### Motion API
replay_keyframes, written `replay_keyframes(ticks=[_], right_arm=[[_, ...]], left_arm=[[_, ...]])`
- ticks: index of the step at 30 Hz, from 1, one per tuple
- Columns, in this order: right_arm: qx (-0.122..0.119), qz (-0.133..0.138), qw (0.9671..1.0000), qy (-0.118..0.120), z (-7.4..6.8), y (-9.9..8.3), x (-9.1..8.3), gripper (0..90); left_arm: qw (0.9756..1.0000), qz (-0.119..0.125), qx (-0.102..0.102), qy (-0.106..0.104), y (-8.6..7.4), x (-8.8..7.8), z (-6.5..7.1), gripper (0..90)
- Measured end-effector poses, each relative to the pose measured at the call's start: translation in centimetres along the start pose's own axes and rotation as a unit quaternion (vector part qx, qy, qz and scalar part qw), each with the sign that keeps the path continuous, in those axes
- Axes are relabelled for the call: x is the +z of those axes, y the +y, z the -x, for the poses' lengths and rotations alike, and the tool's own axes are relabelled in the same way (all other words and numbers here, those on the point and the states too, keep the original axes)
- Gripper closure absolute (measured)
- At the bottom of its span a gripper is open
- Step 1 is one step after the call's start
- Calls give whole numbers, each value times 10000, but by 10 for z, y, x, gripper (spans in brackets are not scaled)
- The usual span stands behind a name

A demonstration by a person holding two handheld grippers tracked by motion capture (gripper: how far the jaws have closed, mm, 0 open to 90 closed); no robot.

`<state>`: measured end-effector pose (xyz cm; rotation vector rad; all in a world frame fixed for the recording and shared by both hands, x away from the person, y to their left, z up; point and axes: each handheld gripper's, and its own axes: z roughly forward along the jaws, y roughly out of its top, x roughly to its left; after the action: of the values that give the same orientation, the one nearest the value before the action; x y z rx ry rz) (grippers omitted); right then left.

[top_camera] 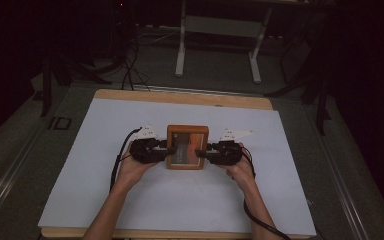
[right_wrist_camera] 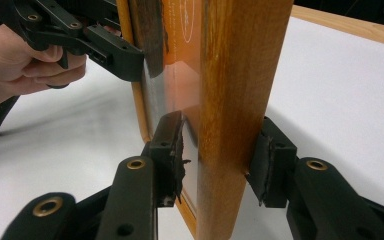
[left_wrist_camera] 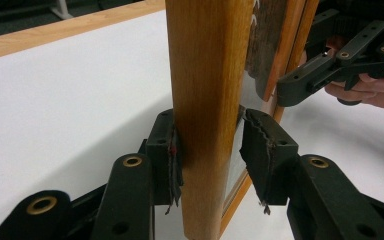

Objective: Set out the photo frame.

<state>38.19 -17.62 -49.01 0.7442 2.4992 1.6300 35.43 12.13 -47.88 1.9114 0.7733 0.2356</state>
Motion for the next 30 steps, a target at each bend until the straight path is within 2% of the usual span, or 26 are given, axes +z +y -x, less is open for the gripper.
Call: replay_keyframes(ticks=[14, 23, 30], right_arm=[[214, -129, 9997, 28, 4, -5, 9, 613], [251, -128, 9996, 51, 5, -7, 7, 618], [365, -168, 9992, 53, 9, -6, 9, 613]], left_arm=[[9997, -85, -217, -24, -8, 6, -9, 586], [9995, -78, -295, -97, -8, 8, -8, 584], [9991, -6, -403, -152, -10, 11, -15, 590]])
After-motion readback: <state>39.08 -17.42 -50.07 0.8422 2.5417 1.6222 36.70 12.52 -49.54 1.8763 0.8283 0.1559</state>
